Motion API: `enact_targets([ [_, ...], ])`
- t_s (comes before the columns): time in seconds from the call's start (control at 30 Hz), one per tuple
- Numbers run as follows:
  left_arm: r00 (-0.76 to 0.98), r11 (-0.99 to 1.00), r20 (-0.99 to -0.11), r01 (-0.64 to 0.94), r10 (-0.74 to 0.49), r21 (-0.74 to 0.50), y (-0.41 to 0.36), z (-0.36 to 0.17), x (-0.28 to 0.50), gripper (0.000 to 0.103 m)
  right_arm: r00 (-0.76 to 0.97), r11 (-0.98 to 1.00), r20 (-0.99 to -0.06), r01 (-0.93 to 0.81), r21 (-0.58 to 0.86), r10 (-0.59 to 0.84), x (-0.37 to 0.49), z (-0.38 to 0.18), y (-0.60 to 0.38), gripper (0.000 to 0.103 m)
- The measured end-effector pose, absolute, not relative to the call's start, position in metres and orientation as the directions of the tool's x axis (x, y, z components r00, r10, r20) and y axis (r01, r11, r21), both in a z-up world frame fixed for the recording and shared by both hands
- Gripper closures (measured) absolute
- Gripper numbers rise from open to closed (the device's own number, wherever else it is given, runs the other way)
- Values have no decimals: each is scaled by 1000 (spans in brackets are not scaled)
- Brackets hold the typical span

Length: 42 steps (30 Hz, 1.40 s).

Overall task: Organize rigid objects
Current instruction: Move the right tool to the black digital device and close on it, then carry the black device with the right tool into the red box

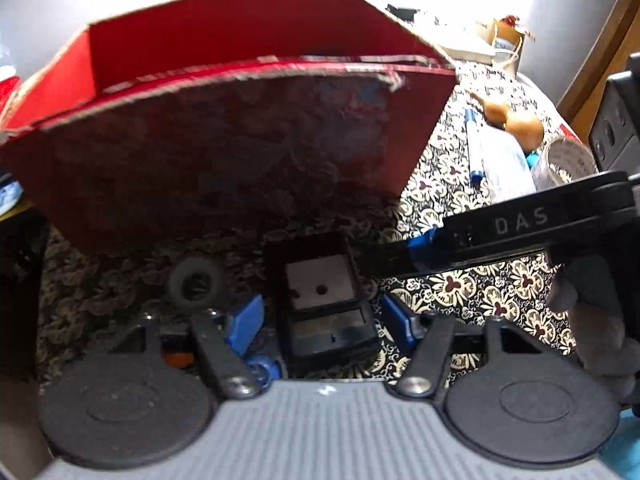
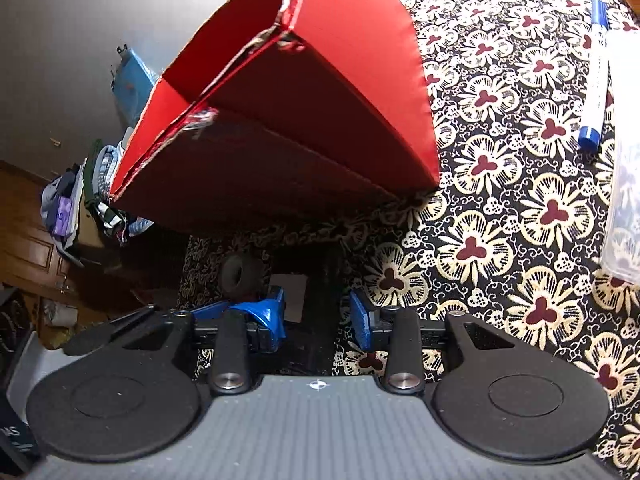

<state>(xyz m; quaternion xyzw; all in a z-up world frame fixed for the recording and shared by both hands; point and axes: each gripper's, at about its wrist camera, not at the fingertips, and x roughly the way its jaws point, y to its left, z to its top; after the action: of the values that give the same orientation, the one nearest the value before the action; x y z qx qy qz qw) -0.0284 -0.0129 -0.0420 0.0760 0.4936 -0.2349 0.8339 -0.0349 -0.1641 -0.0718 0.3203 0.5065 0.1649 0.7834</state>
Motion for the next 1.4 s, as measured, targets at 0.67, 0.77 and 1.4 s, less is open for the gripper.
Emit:
enact_targets([
  [0.67, 403, 849, -879, 528, -255, -4, -53, -81, -15, 34, 407, 712, -672, 70, 699, 619, -18, -82, -155, 81],
  [0.77, 407, 854, -876, 520, -259, -11, -54, -80, -15, 38, 413, 678, -645, 85, 730, 643, -19, -89, -163, 81],
  [1.4, 245, 750, -819, 592, -518, -297, -66, -48, 3, 39, 474, 607, -586, 127, 784, 658, -46, -77, -233, 84],
])
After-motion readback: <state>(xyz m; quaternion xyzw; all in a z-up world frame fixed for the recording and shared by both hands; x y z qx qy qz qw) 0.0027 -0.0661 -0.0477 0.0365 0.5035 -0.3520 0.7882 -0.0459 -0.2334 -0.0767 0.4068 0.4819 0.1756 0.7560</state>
